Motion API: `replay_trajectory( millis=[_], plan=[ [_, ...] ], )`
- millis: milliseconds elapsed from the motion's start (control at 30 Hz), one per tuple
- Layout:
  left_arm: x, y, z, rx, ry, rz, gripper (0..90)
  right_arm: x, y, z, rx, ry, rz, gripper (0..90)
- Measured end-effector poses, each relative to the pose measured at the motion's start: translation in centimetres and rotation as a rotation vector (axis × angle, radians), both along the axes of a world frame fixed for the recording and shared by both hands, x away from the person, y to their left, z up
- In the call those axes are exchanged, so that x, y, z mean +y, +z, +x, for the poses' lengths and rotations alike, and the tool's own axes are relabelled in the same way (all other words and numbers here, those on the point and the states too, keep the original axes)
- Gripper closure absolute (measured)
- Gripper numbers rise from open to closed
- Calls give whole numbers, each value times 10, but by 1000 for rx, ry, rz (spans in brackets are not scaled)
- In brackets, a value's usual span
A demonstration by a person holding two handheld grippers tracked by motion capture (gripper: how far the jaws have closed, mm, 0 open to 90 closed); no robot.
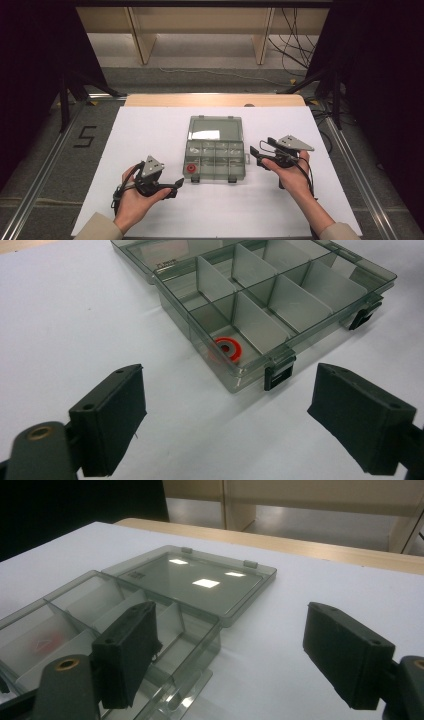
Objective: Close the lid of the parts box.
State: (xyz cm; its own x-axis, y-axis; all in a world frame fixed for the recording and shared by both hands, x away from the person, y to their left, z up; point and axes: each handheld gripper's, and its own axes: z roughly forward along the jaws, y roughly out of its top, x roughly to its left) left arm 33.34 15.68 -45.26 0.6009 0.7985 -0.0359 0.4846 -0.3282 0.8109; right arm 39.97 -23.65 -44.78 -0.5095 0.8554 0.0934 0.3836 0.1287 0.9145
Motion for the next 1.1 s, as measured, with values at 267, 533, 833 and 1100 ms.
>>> replay_trajectory(
  millis=[267,533,833,1100],
  plan=[
    [0,0,0,0,21,-29,137,2,1,7,17,2,-1,231],
    [4,0,-1,-4,11,-17,131,8,4,22,26,0,3,231],
    [6,0,-1,-7,26,-21,118,16,4,49,66,-26,-26,233],
    [5,-2,-1,-5,26,-36,119,25,8,75,102,-35,-63,240]
  ],
)
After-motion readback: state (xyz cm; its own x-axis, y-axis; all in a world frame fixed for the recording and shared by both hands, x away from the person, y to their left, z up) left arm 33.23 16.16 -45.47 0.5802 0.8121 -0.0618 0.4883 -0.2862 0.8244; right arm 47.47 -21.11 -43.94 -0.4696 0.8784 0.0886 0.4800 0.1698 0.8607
